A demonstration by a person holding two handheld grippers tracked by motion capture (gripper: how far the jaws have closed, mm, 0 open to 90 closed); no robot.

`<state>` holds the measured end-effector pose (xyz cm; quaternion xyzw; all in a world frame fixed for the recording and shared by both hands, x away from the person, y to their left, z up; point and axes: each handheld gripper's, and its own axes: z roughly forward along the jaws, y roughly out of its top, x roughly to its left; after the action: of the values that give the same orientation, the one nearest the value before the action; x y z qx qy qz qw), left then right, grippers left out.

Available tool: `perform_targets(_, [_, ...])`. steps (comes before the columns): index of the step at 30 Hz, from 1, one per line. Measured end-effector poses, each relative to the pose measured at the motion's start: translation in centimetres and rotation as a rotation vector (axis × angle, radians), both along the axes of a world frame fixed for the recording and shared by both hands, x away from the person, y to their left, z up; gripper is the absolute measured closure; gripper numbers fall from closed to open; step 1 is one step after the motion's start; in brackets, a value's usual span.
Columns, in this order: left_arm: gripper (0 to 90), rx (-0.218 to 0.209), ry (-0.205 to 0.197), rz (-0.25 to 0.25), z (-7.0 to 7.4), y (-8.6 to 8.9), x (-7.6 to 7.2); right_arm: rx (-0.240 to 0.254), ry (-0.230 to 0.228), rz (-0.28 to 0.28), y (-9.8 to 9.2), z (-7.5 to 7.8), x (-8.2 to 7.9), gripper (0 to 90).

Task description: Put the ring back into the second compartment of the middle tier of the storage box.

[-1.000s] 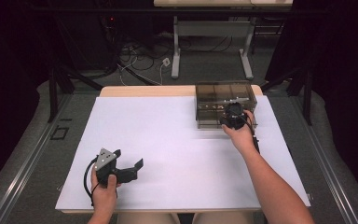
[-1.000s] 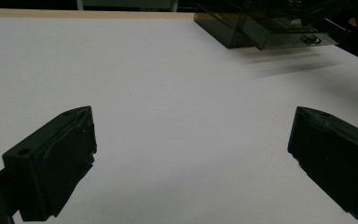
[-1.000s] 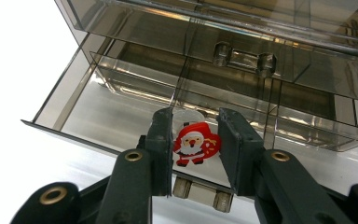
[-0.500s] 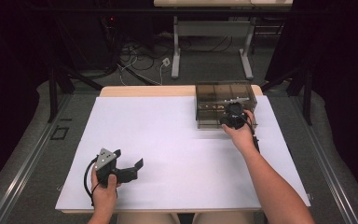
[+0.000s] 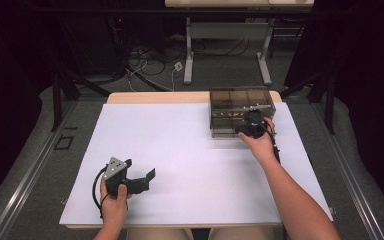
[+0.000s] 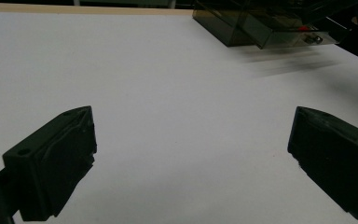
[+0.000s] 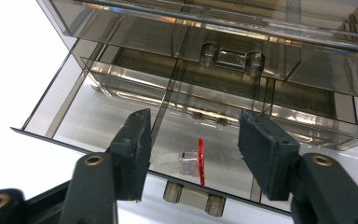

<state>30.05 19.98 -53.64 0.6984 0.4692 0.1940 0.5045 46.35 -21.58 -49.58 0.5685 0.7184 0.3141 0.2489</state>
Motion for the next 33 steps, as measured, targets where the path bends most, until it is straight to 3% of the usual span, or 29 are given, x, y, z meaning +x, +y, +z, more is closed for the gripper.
perform_targets(11, [1.3, 0.000, 0.001, 0.006, 0.0, 0.0, 0.0, 0.038, -0.017, 0.019, -0.4, 0.3, -0.2, 27.7])
perform_targets(18, [1.4, -0.002, 0.000, 0.002, 0.0, -0.1, 0.0, 0.039, 0.009, 0.035, -0.2, 0.2, -0.4, 15.9])
perform_targets(33, [1.4, -0.004, 0.000, 0.003, 0.0, -0.1, 0.0, 0.064, -0.019, 0.119, 0.8, 1.3, -1.9, 14.2])
